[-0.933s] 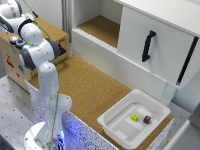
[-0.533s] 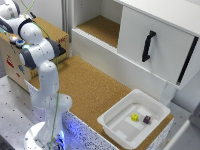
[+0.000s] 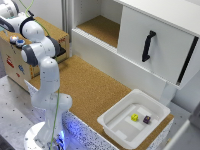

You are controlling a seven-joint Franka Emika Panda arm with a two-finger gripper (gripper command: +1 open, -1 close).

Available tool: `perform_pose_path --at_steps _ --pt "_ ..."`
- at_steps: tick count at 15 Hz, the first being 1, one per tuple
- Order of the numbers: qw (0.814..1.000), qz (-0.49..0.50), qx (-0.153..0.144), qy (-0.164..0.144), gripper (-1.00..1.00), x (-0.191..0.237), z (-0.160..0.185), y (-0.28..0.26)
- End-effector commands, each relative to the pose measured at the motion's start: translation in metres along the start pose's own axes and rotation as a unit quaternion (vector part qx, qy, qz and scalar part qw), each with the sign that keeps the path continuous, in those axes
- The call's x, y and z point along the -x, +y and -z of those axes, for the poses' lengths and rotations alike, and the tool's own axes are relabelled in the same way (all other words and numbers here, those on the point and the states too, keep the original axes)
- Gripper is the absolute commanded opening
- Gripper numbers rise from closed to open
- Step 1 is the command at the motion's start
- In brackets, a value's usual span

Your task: Push the red button to turn off the red light

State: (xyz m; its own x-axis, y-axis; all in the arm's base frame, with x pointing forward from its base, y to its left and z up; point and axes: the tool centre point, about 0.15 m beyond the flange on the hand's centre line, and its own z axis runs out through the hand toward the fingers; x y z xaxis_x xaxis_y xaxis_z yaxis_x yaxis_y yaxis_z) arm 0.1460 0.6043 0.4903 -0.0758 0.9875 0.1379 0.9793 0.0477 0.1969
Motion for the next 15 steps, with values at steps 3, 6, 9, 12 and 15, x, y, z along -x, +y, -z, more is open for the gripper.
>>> perform_pose_path --at_steps 3,6,9,12,15 --pt "0.996 -0.011 0.001 -0.093 -1.00 -0.024 0.011 0.012" --pt "0.996 -0.009 -0.002 -0.090 -1.00 -0.022 0.003 0.013" --pt "0.996 -0.005 -0.005 -0.091 -1.00 -0.021 -0.007 0.017" --pt "0.996 0.001 -0.014 -0.089 -1.00 -0.023 -0.017 0.017" --pt "0.995 0.003 -0.024 -0.092 -1.00 -0.022 -0.029 0.013"
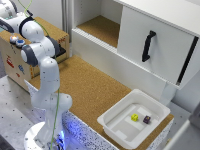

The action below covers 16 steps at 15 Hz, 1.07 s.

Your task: Push the red button to turn off the red light

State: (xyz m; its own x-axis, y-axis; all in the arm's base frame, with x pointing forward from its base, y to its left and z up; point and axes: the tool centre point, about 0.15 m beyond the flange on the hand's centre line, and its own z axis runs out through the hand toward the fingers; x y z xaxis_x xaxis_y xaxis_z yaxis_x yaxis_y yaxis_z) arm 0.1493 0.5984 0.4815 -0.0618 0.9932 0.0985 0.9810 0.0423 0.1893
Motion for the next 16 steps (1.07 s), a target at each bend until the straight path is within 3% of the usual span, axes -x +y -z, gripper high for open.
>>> perform_pose_path --at_steps 1,6,11,15,16 --pt "0.997 0.009 -0.021 -0.075 -1.00 -0.029 -0.027 0.015" --pt "0.995 0.024 -0.031 -0.092 -1.00 -0.020 -0.035 0.010" --pt "0.997 0.026 0.028 -0.071 -1.00 -0.023 0.043 0.022" --pt "0.996 0.014 0.053 -0.074 -1.00 -0.013 0.061 0.045" --pt "0.996 0.011 0.056 -0.070 1.00 -0.011 0.062 0.047"
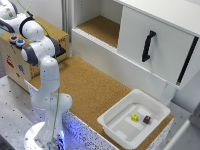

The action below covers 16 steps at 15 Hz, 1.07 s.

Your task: Push the red button to turn off the red light

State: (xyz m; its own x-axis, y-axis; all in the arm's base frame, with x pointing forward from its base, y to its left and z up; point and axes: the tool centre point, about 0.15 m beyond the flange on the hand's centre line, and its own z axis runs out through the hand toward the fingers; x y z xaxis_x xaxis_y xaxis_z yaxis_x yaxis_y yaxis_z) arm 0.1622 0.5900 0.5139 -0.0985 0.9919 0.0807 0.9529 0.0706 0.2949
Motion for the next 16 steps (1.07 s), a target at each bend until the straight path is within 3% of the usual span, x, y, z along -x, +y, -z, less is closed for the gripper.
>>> perform_pose_path --at_steps 1,10,13,16 --pt "0.998 -0.001 0.005 -0.065 1.00 -0.017 0.030 0.034" --pt "0.998 0.023 0.007 -0.052 1.00 -0.032 0.030 0.037" --pt "0.997 -0.002 0.000 -0.075 1.00 -0.016 0.030 0.041" --pt "0.997 -0.039 0.001 -0.066 1.00 0.010 0.020 0.058"
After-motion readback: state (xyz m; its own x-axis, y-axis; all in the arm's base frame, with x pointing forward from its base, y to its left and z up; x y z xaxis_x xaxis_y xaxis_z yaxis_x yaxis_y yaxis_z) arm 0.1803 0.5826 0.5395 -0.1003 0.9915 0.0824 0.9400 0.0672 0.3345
